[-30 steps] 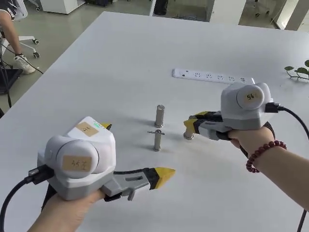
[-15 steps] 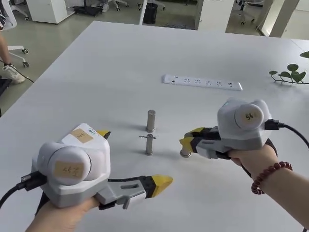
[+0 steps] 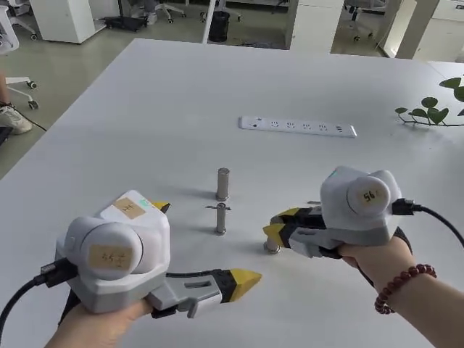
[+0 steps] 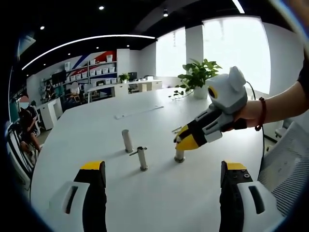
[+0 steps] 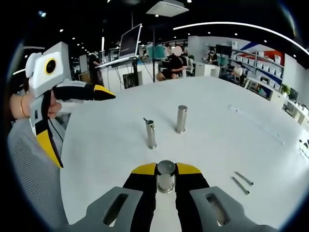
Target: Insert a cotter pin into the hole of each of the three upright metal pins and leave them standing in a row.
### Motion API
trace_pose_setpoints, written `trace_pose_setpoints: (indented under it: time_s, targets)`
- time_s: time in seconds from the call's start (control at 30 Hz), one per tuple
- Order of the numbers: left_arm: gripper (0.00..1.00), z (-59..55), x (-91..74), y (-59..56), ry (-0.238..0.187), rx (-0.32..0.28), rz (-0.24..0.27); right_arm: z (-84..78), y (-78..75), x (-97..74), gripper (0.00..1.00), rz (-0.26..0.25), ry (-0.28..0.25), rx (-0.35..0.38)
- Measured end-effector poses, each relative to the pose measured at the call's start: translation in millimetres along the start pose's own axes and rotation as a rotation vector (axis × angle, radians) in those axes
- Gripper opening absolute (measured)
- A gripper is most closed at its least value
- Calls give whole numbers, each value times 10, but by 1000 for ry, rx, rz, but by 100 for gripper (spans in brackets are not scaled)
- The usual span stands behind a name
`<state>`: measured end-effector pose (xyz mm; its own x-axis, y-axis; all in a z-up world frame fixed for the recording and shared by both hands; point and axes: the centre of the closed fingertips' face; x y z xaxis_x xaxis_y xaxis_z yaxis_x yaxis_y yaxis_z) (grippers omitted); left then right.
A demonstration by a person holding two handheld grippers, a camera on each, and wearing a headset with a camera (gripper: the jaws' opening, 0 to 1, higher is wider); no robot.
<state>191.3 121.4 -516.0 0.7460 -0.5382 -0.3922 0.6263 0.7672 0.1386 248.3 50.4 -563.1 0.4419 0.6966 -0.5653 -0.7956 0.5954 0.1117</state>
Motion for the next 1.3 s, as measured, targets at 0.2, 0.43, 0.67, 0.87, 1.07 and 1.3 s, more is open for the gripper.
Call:
trace_pose_setpoints:
  time_s: [0.2, 0.43, 0.67, 0.87, 1.07, 1.3]
  targets:
    - [99, 5, 5, 4, -4, -2, -1, -11, 18, -5, 8, 5, -3, -26]
    - [99, -7, 15, -6, 5, 5, -5, -13, 17, -3, 9, 4, -27, -31]
    - [99, -23, 13, -7, 14, 8, -4, 22, 14, -9, 14, 4, -52, 22]
    - [99, -23, 10, -6, 13, 7, -4, 52, 41, -77, 17, 20, -48, 6]
    - [99, -25, 15, -9, 14, 9, -4, 136, 42, -246, 17, 45, -52, -15]
    - [99, -21, 24, -5, 11, 11, -2, 150, -73, -399, 15, 41, -35, -20]
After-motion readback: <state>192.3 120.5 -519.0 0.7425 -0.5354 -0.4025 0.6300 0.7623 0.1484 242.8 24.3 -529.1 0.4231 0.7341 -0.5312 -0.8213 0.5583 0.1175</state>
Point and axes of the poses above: the centre of the closed fingertips' face, and the gripper's own axes: x roughly forward along the fingers, y roughly to its left, z roughly out of its top, and after that the axes turned 9 degrees about x, right-handed
